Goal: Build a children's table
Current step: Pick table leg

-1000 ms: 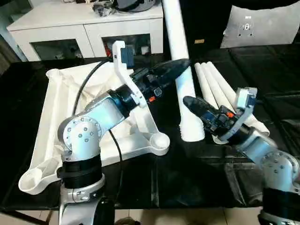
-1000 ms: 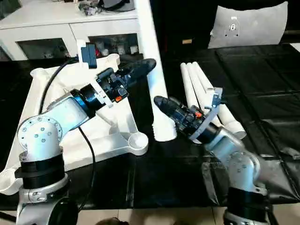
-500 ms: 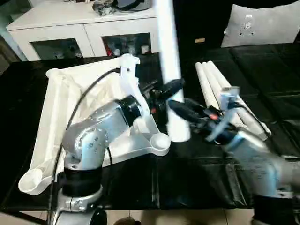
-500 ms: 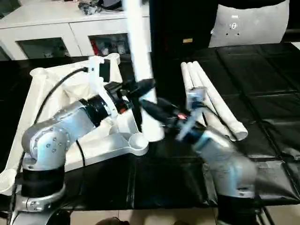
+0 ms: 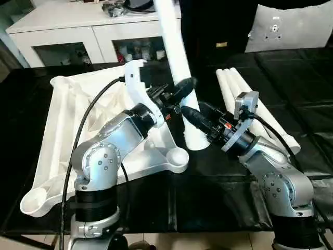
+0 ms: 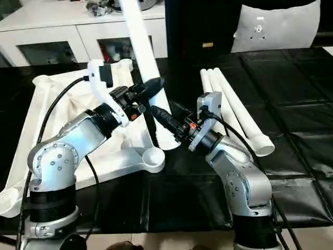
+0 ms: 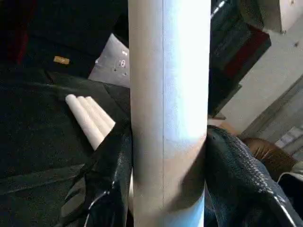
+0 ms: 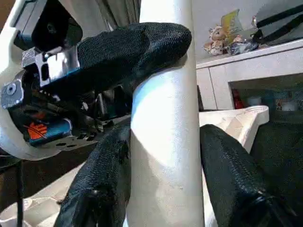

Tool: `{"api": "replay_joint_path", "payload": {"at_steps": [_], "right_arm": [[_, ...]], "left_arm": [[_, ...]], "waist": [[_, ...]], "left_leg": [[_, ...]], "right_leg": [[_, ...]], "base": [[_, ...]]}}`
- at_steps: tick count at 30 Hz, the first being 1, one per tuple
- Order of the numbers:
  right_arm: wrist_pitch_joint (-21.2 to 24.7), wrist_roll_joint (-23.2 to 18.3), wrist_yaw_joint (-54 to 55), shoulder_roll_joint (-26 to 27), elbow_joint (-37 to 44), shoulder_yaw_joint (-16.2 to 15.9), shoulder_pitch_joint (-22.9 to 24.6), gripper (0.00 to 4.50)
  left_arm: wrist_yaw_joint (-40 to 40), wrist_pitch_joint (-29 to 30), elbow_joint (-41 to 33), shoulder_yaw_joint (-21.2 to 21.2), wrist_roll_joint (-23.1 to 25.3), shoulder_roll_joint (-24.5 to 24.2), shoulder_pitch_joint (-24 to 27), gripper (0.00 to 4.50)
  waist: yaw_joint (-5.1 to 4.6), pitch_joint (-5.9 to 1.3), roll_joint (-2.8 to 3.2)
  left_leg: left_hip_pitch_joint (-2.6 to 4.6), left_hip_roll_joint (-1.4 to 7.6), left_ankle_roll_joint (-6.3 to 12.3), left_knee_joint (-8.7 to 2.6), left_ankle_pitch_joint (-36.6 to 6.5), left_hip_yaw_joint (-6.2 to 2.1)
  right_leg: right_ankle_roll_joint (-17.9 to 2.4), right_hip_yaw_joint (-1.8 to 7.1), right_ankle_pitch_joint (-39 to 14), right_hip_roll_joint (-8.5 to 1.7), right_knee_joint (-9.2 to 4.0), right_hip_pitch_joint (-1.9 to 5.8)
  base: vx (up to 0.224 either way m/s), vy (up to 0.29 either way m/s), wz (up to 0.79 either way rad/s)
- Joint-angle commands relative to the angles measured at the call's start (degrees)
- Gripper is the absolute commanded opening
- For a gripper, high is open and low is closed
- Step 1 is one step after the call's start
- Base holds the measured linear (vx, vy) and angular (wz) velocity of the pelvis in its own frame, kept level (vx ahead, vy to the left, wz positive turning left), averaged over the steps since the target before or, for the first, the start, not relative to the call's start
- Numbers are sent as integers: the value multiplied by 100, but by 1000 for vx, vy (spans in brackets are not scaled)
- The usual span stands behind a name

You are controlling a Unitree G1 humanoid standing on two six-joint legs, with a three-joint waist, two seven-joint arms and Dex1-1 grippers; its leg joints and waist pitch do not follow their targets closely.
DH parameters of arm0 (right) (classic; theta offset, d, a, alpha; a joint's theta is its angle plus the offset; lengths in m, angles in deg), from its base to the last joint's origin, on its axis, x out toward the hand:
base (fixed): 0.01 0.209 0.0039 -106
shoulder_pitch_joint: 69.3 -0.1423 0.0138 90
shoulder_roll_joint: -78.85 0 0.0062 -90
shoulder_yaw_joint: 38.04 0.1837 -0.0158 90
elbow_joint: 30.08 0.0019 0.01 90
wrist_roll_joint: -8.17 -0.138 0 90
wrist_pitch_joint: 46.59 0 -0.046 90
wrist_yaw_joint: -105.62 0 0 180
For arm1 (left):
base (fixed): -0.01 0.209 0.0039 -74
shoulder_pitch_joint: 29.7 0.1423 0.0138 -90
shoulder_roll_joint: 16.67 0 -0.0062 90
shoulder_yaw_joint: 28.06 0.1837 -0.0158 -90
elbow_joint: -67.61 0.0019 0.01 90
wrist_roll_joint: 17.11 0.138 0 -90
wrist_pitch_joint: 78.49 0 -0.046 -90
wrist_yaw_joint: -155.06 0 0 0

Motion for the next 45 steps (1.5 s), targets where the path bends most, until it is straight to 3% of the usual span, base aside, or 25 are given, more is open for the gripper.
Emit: {"api": "replay_joint_path", "payload": {"at_steps": [1,6,8,9,10,12,13,14,15,16,17,19,21,24,30,35,40,42,43,45], "right_arm": [[-149,189,4,-23,-81,-178,-12,184],[-294,271,2,-24,-163,-297,-33,184],[-310,308,19,-41,-161,-336,-36,184],[-289,341,19,-63,-154,-371,-38,184],[-278,335,-18,-73,-165,-391,-34,184],[-284,322,-45,-81,-185,-407,-36,184],[-296,329,-81,-105,-211,-435,-42,240],[-303,257,-178,-136,-258,-445,-59,240],[-275,167,-233,-147,-269,-419,-77,254],[-256,117,-256,-151,-270,-396,-92,258],[-250,100,-263,-153,-271,-388,-97,269],[91,-339,-406,-182,-147,-209,-163,283],[409,-611,-533,-296,-57,-100,-217,302],[781,-771,-548,-454,-78,11,-315,334],[1439,-1045,-907,-1057,-184,44,-589,338],[1685,-1171,-1228,-1433,-263,14,-715,338],[1894,-1344,-1751,-1725,-230,-131,-861,338],[1892,-1292,-1964,-1851,-337,-262,-970,338],[1888,-1279,-2014,-1876,-378,-299,-1012,338],[1877,-1285,-2116,-1886,-418,-359,-1079,338]], "left_arm": [[246,-26,-37,-193,5,29,23,189],[407,-15,-8,-307,-90,44,67,188],[408,-67,27,-326,-73,-7,46,188],[384,-160,82,-330,14,-95,16,188],[366,-234,120,-314,114,-175,-3,188],[360,-279,145,-300,180,-230,-18,188],[320,-349,175,-249,304,-341,-36,188],[272,-433,209,-214,404,-495,-76,188],[189,-485,216,-194,427,-592,-101,188],[125,-512,219,-175,433,-641,-113,188],[104,-520,220,-169,435,-657,-117,187],[-84,-544,223,-176,378,-809,-144,186],[-272,-488,226,-192,255,-915,-155,186],[-593,-425,208,-134,112,-1051,-168,186],[-1631,-360,253,249,-58,-1580,-175,186],[-2198,-158,258,352,-323,-1808,-279,186],[-2751,-175,149,609,-413,-2044,-334,186],[-2987,-256,177,724,-404,-2107,-364,186],[-3075,-232,187,743,-442,-2122,-382,186],[-3217,-219,170,800,-466,-2159,-399,186]], "waist": [[-1,-378,-131],[-4,-379,-103],[-6,-378,-146],[0,-380,-127],[-6,-381,-177],[6,-382,-152],[15,-391,-156],[15,-387,-150],[24,-387,-197],[18,-380,-194],[6,-383,-236],[20,-398,-191],[40,-402,-201],[87,-400,-207],[119,-396,-224],[158,-408,-240],[190,-423,-257],[194,-421,-304],[204,-419,-274],[203,-420,-281]], "left_leg": [[-9,378,623,-327,-3,-137],[-5,380,651,-322,-15,-142],[-6,381,663,-328,-26,-140],[-2,381,665,-328,-7,-144],[-5,377,673,-328,0,-138],[3,375,683,-320,32,-136],[7,383,701,-322,87,-145],[7,386,710,-321,94,-147],[-8,380,732,-322,98,-143],[-11,371,745,-320,66,-141],[-9,370,747,-320,71,-134],[20,397,766,-307,205,-140],[30,404,822,-310,279,-147],[36,415,828,-306,298,-137],[44,395,646,-313,142,-123],[44,386,627,-293,235,-102],[37,393,740,-273,339,-98],[39,396,760,-281,343,-95],[44,404,747,-277,343,-95],[52,408,705,-284,279,-95]], "right_leg": [[-1151,271,-339,-479,-459,319],[-1149,266,-370,-474,-462,315],[-1131,264,-395,-469,-468,317],[-1129,264,-401,-470,-460,316],[-1111,264,-405,-461,-464,316],[-1113,266,-416,-470,-462,306],[-1118,267,-348,-471,-441,309],[-1120,266,-336,-471,-441,306],[-1119,269,-334,-476,-430,317],[-1079,265,-388,-476,-442,322],[-1061,265,-388,-477,-448,327],[-1126,268,-243,-486,-410,305],[-1193,263,-104,-473,-387,301],[-1278,263,-83,-487,-374,280],[-1231,270,-278,-488,-388,295],[-1298,272,-169,-489,-358,298],[-1336,271,-72,-494,-335,303],[-1335,266,-119,-487,-337,303],[-1345,268,-153,-495,-337,290],[-1367,267,-200,-492,-343,288]], "base": [[0,0,0],[0,0,0],[0,0,0],[0,0,0],[0,0,0],[0,0,0],[0,0,0],[0,0,0],[0,0,0],[0,0,0],[0,0,0],[0,0,0],[0,0,0],[0,0,0],[0,0,0],[0,0,0],[0,0,0],[0,0,0],[0,0,0],[0,0,0]]}}
